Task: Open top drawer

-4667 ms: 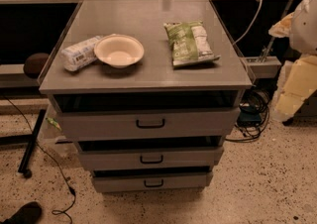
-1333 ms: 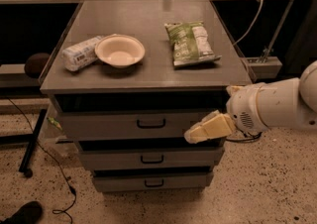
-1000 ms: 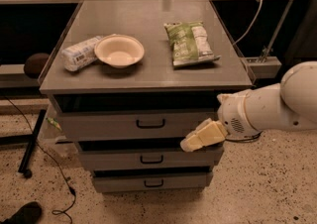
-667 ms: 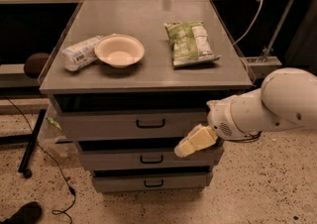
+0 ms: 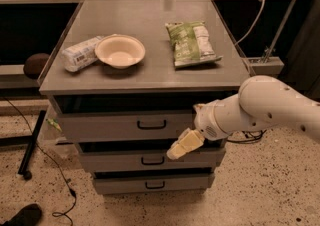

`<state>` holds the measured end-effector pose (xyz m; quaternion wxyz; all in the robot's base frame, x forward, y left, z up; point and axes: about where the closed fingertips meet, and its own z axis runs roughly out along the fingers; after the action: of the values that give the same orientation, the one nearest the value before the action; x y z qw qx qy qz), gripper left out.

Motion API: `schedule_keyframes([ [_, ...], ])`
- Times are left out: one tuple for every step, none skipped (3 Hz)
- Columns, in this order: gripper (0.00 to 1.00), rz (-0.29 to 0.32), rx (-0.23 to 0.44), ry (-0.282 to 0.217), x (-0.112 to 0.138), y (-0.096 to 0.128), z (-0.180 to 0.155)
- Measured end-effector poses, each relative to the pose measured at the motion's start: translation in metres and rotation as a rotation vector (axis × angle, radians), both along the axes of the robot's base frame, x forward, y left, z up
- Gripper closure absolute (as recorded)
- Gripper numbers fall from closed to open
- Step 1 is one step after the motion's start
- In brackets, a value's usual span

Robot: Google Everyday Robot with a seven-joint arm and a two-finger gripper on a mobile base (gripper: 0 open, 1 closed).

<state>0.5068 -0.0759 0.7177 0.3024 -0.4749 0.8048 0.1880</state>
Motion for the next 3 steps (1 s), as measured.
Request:
schedule_keyframes([
  [0.0, 0.037, 0.001, -0.031, 0.014, 0.007, -0.01],
  [0.0, 0.076, -0.002, -0.081, 0.028, 0.007, -0.013],
  [0.0, 0.108, -0.008, -0.101, 0.036, 0.007, -0.016],
])
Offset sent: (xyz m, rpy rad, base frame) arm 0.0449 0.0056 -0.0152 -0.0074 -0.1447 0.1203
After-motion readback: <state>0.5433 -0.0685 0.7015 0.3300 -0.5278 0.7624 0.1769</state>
